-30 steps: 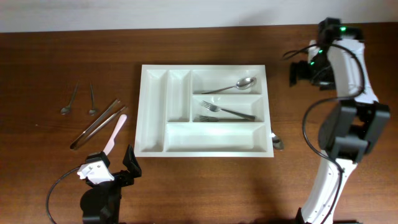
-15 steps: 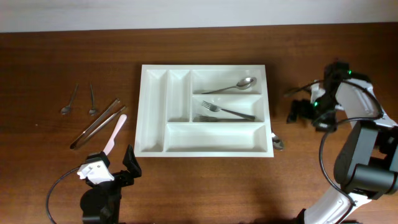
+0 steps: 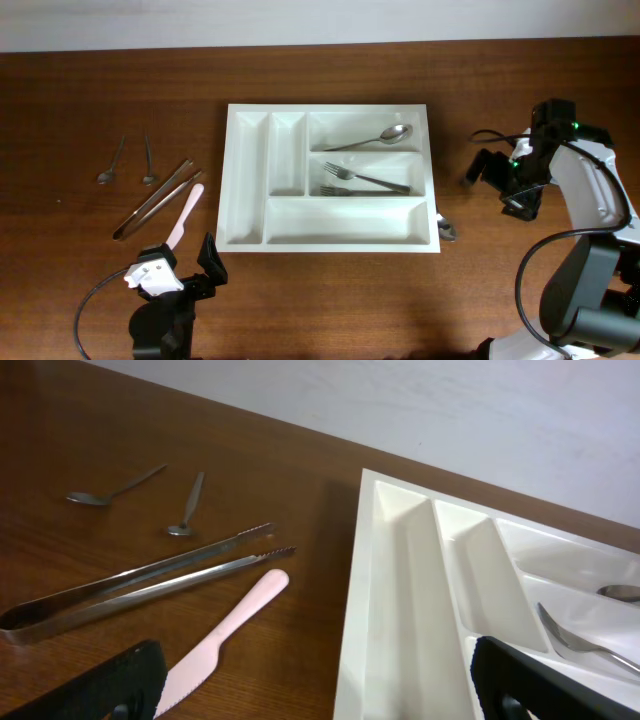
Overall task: Pack container
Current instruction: 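Move the right gripper down to the spoon near the tray's right edge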
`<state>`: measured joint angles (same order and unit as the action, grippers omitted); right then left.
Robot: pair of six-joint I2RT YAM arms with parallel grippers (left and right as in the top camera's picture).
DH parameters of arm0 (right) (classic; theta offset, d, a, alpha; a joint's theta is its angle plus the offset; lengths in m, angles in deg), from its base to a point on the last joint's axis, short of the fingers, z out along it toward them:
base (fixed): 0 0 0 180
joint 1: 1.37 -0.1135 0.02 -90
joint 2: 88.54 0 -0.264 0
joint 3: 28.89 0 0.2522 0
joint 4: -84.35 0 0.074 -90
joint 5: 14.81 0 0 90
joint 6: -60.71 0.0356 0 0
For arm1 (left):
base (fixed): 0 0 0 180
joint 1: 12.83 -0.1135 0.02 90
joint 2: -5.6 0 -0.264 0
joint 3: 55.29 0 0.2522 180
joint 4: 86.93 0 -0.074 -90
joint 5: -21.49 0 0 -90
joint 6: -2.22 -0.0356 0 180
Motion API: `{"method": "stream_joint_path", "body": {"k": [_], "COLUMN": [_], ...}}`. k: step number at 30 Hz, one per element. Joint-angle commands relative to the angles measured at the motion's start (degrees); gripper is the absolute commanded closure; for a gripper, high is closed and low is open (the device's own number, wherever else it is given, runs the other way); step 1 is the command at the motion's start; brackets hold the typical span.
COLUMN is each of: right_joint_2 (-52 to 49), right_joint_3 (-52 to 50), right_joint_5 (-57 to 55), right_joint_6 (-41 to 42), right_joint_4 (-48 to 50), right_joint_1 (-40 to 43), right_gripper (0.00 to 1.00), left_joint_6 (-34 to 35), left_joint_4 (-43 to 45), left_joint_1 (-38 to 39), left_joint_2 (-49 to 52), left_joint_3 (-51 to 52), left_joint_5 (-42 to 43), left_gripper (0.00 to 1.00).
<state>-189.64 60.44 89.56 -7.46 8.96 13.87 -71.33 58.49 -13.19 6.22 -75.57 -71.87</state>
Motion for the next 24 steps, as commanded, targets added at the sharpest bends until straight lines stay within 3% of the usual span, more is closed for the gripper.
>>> {"method": "stream_joint_path", "body": {"k": [1, 7, 14, 24], "right_joint_2": [0.5, 0.7, 9.9, 15.3], "right_joint_3": [-0.3, -4.9, -24.7, -32.8], "right_joint_5": [0.5, 0.7, 3.9, 5.8], "right_joint_6": [13.4, 20.7, 25.4, 31.6], "right_joint_4": [0.1, 2.6, 20.8, 32.8], "right_joint_1": [0.2, 0.2, 0.2, -3.1], "right_gripper": [0.04, 0.04, 0.04, 0.08], "left_joint_6": [-0.9, -0.9, -0.9, -0.9], "left_joint_4": [-0.1, -0.1, -0.1, -0.1], "left_joint_1": [-0.2, -0.2, -0.2, -0.2], "left_joint_2": [-0.3, -0.3, -0.3, -0.3], "left_joint_3": [0.2, 0.2, 0.2, 0.2], "left_joint_5": [0.6, 0.6, 0.6, 0.6], "left_gripper": [0.01, 0.01, 0.01, 0.01]}}
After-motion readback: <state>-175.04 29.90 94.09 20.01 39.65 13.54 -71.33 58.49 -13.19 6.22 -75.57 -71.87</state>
